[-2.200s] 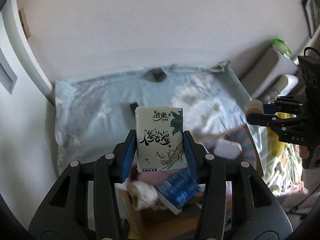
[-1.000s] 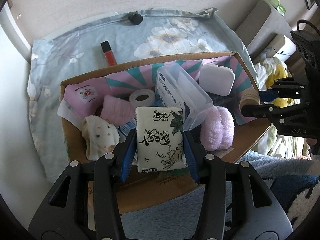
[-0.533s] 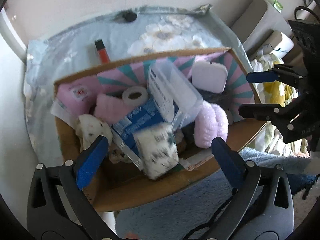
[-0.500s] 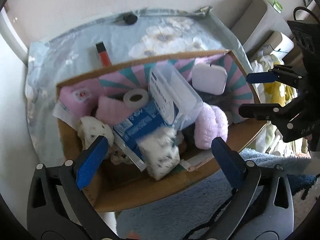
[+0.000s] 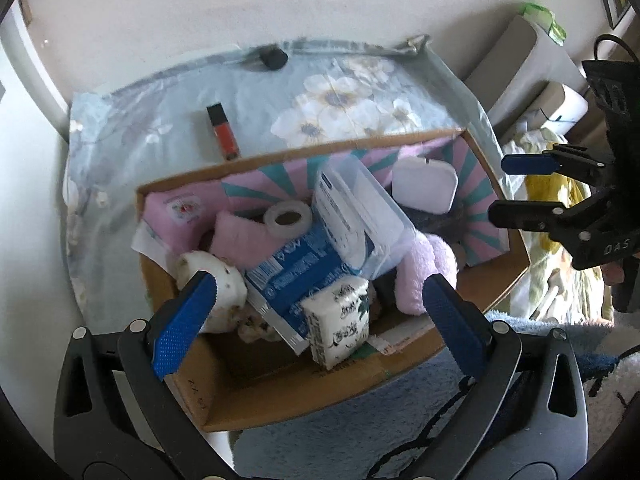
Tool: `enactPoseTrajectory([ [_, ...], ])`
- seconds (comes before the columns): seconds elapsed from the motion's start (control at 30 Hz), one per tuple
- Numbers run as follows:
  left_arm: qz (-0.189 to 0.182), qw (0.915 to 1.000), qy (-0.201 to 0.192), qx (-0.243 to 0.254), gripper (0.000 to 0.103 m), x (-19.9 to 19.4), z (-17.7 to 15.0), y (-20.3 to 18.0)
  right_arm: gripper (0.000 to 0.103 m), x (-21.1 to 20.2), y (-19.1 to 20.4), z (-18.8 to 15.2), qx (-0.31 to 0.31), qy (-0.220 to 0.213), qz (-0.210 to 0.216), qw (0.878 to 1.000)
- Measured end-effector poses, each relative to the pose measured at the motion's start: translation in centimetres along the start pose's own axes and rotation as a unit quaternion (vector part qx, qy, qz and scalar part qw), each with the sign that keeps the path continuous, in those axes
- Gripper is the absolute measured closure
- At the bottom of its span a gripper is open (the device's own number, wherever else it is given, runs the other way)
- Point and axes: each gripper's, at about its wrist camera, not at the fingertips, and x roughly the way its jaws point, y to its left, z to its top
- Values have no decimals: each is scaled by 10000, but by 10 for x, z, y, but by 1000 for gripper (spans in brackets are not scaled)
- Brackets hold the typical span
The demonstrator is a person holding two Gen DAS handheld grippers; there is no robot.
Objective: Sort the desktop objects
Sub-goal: 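Grasp red lip gloss with left gripper while right gripper grasps black jar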
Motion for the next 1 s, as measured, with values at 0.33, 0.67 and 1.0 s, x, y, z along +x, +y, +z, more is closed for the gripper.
enactPoseTrajectory([
  [0.33,-13,9993,-282,-254,0,-15,18,24,23,-25,-4,25,94,-443,-199,9988],
  [0.67,240,9978,-613,-123,0,-37,68,64,23,-24,-11,59,205,-379,27,9991],
  [1.0,-351,9992,-125,-173,0,14,153,97,23,2,-2,118,1,-141,-105,9998],
])
